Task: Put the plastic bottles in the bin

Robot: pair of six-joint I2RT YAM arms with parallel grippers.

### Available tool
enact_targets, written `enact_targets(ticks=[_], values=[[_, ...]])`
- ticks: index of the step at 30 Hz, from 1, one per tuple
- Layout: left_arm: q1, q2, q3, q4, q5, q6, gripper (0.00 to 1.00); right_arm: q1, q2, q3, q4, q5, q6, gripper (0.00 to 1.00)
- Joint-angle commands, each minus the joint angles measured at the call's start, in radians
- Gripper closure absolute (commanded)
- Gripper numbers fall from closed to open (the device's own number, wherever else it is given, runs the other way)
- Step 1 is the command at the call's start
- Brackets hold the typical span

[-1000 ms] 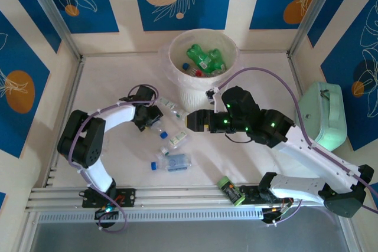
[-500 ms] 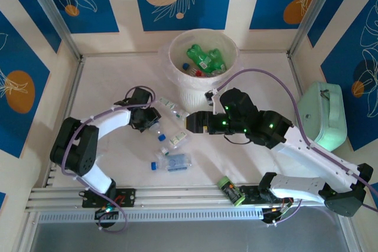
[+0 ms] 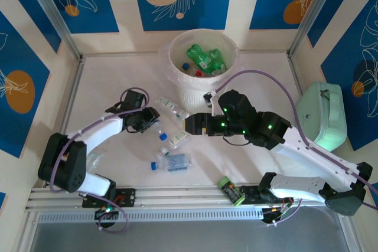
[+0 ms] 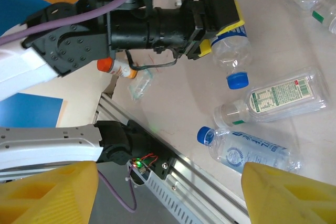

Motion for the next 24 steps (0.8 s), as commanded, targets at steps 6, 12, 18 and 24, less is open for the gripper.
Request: enact_targets(ticks=[6, 12, 18, 24], values=[[0.014, -0.206, -0.024, 0.293, 0.173, -0.219, 0.46, -0.038, 0.024, -0.022, 0.096, -0.082, 0.063, 0.30], [0.015, -0.297, -0.044, 0.424, 0.226, -0.309, 0.46, -0.090, 0.059, -0.012, 0.147, -0.152, 0.102, 0.37], [0.009, -0.331, -0.082, 0.615, 0.303, -0.399, 0.45, -0.124, 0.109, 0.013, 0.164, -0.200, 0.129, 0.40], [-0.001, -0.370, -0.102, 0.681, 0.305, -0.431, 0.45, -0.116, 0.148, 0.039, 0.186, -0.215, 0.131, 0.41]])
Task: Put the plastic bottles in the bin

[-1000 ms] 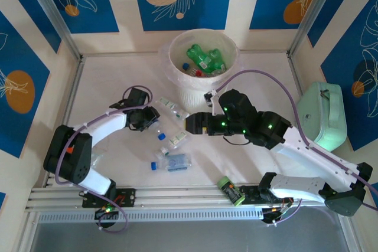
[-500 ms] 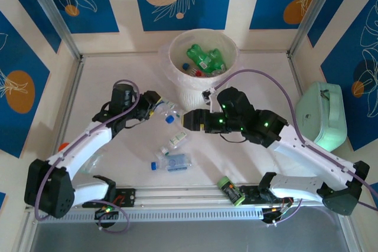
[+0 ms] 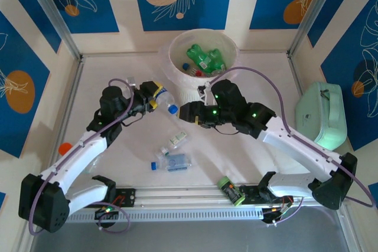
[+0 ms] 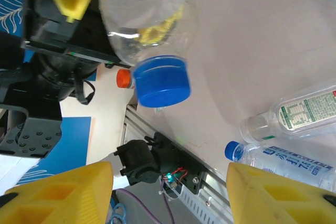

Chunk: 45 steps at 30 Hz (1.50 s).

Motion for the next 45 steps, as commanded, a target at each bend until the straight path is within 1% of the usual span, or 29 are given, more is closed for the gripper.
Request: enact_targets(ticks=[1, 9, 20, 26, 30, 38, 39, 40, 44, 45], values=[[-0.005, -0.033, -0.013, 0.097, 0.038, -0.037, 0.45, 0.004, 0.014, 0.046, 0.032, -0.037, 0.012, 0.41], [-0.035, -0.031, -0.047, 0.196, 0.057, -0.083, 0.45, 0.001, 0.063, 0.083, 0.076, -0.062, 0.012, 0.43], [-0.068, -0.020, -0.103, 0.320, 0.052, -0.143, 0.45, -0.005, 0.114, 0.099, 0.109, -0.069, 0.017, 0.47], [-0.072, -0.016, -0.123, 0.338, 0.045, -0.148, 0.45, -0.006, 0.115, 0.089, 0.118, -0.072, 0.017, 0.56], [-0.072, -0.014, -0.132, 0.340, 0.040, -0.147, 0.45, -0.003, 0.105, 0.079, 0.114, -0.066, 0.017, 0.63], [-0.072, -0.023, -0.132, 0.297, 0.030, -0.119, 0.45, -0.003, 0.079, 0.058, 0.110, -0.058, 0.017, 0.75], [-0.072, -0.025, -0.133, 0.293, 0.029, -0.115, 0.43, -0.003, 0.077, 0.058, 0.109, -0.056, 0.017, 0.76], [-0.072, -0.025, -0.133, 0.285, 0.027, -0.113, 0.36, -0.004, 0.076, 0.059, 0.107, -0.054, 0.017, 0.77], [-0.072, -0.041, -0.134, 0.250, 0.015, -0.092, 0.00, -0.003, 0.072, 0.069, 0.094, -0.044, 0.011, 0.79], [-0.069, -0.050, -0.131, 0.235, 0.010, -0.077, 0.00, -0.003, 0.072, 0.076, 0.082, -0.037, 0.004, 0.79]])
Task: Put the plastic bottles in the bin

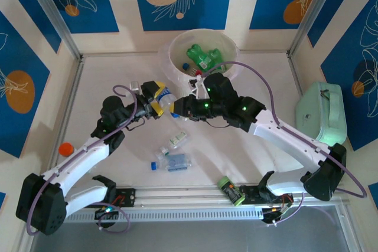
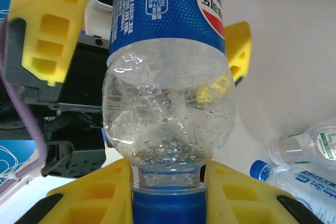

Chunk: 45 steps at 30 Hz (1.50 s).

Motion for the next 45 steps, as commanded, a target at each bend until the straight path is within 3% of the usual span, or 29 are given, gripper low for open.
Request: enact_targets(ticks=[1, 5, 10, 13, 19, 31, 42, 45], values=[[0.001, -0.040, 0.002, -0.050, -0.015, 0.068, 0.00, -0.004, -0.027, 0.025, -0.030, 0.017, -0.015, 0.79], [0.026, -0.100, 0.060, -0.273, -0.044, 0.190, 0.00, -0.037, -0.017, 0.106, -0.117, 0.032, -0.061, 0.79], [0.048, -0.147, 0.220, -0.760, -0.164, 0.446, 0.00, -0.133, 0.008, 0.261, -0.217, 0.007, -0.134, 0.79], [0.051, -0.145, 0.255, -0.884, -0.217, 0.513, 0.00, -0.191, 0.041, 0.356, -0.268, -0.005, -0.171, 0.79], [0.057, -0.141, 0.205, -0.861, -0.218, 0.510, 0.00, -0.297, 0.119, 0.479, -0.287, -0.047, -0.207, 0.79], [0.108, -0.055, 0.170, -0.825, -0.168, 0.522, 0.06, -0.402, 0.292, 0.611, -0.322, -0.091, -0.307, 0.78], [0.138, 0.131, 0.179, -0.704, -0.119, 0.514, 0.02, -0.412, 0.404, 0.724, -0.436, -0.085, -0.409, 0.42], [0.140, 0.215, 0.220, -0.705, -0.125, 0.506, 0.05, -0.410, 0.391, 0.740, -0.471, -0.048, -0.400, 0.39]])
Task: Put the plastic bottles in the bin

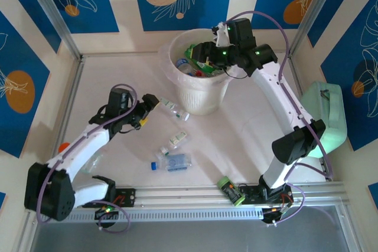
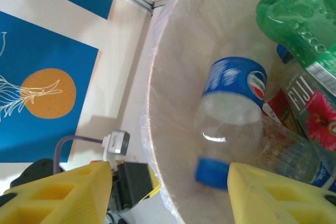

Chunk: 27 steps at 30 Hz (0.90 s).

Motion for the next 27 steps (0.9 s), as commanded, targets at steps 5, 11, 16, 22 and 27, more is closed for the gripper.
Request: enact_targets(ticks=[5, 11, 16, 22, 27], values=[[0.014, 0.172, 0.107, 0.069, 0.005, -0.034, 0.10, 0.039, -0.120, -0.015, -0.042, 0.090, -0.013, 0.37], [0.009, 0.315, 0.198, -0.002, -0.092, -0.040, 0.10, 0.154, -0.333, -0.228, -0.014, 0.175, 0.029, 0.35], [-0.009, 0.422, 0.315, -0.093, -0.177, -0.033, 0.11, 0.196, -0.462, -0.371, -0.011, 0.183, 0.073, 0.36], [-0.030, 0.528, 0.372, -0.096, -0.187, -0.080, 0.11, 0.207, -0.530, -0.452, -0.006, 0.173, 0.083, 0.36], [-0.067, 0.601, 0.438, -0.131, -0.225, -0.080, 0.11, 0.202, -0.534, -0.486, 0.005, 0.150, 0.081, 0.38]])
